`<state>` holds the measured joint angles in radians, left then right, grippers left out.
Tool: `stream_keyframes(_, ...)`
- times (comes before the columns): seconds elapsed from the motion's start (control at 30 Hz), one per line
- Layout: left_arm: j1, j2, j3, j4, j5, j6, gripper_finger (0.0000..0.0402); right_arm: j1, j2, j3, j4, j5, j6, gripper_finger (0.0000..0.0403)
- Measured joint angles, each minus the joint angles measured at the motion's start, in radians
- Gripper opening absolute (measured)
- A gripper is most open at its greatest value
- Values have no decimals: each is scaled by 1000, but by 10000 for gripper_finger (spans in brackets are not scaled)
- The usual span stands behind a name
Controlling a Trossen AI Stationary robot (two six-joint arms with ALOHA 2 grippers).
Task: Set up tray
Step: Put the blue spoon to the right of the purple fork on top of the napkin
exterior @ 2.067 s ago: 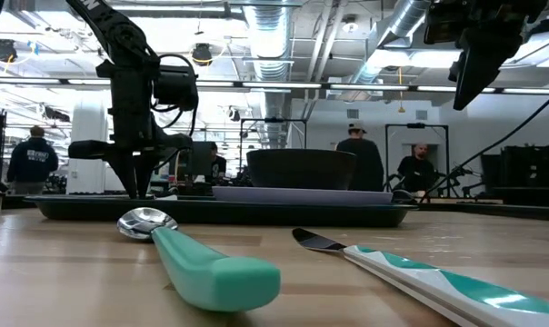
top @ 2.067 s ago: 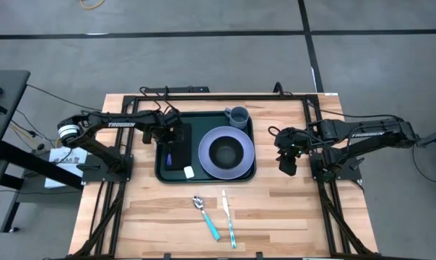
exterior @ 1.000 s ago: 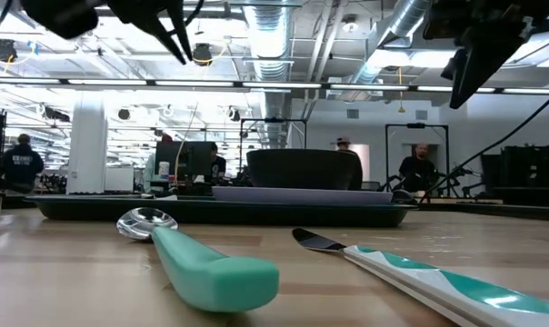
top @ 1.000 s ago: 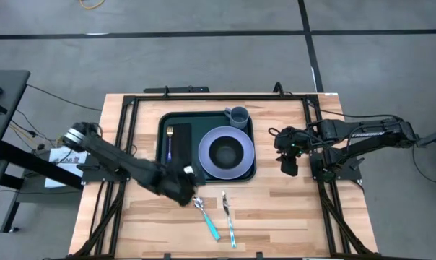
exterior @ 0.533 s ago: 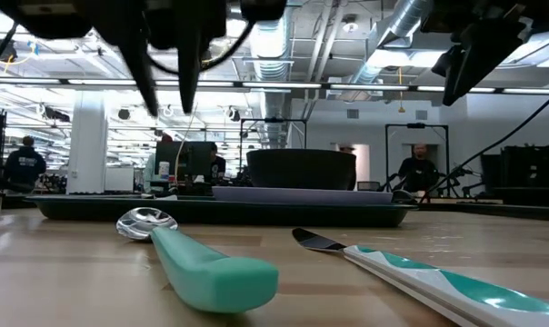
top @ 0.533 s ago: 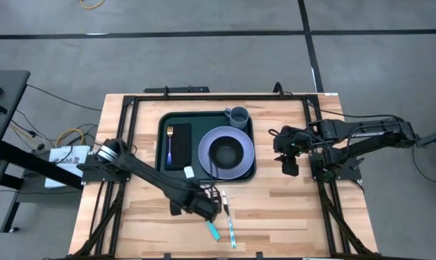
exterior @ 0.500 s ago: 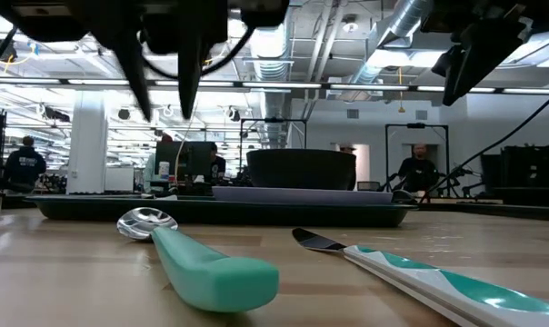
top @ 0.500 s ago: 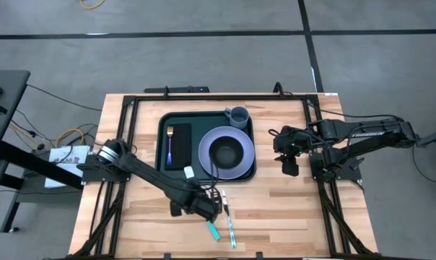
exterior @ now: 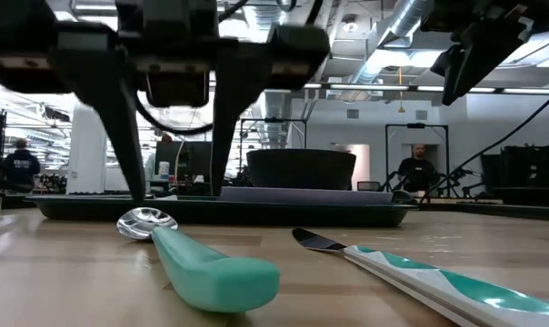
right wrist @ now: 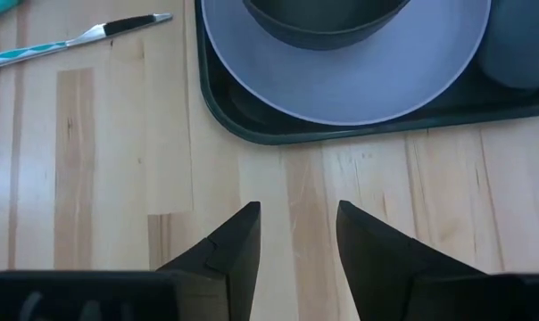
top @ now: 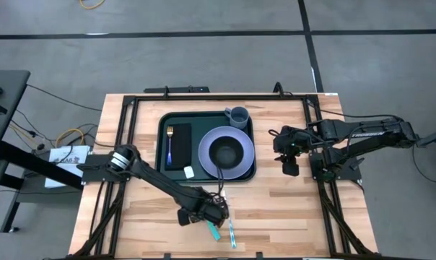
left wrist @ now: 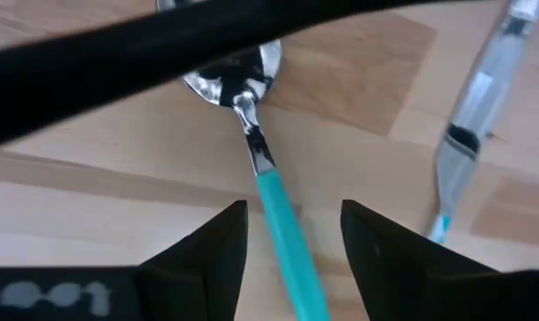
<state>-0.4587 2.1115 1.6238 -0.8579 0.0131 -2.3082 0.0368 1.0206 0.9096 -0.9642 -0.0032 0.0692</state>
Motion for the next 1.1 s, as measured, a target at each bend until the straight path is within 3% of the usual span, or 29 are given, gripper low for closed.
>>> stream_keyframes(0.67,-3,101,4,-4,74,-15,167,0,0,0,0,-1,-26,138)
stream_keyframes(0.8,-7,104,5,-7,72,8,132,0,0,0,0,0,-44,138)
stream_keyframes(1.0,-10,102,4,-6,64,44,25,0,0,0,1,0,-54,138)
stream_keyframes(1.1,-10,102,3,-6,64,45,20,0,0,0,1,0,-56,138)
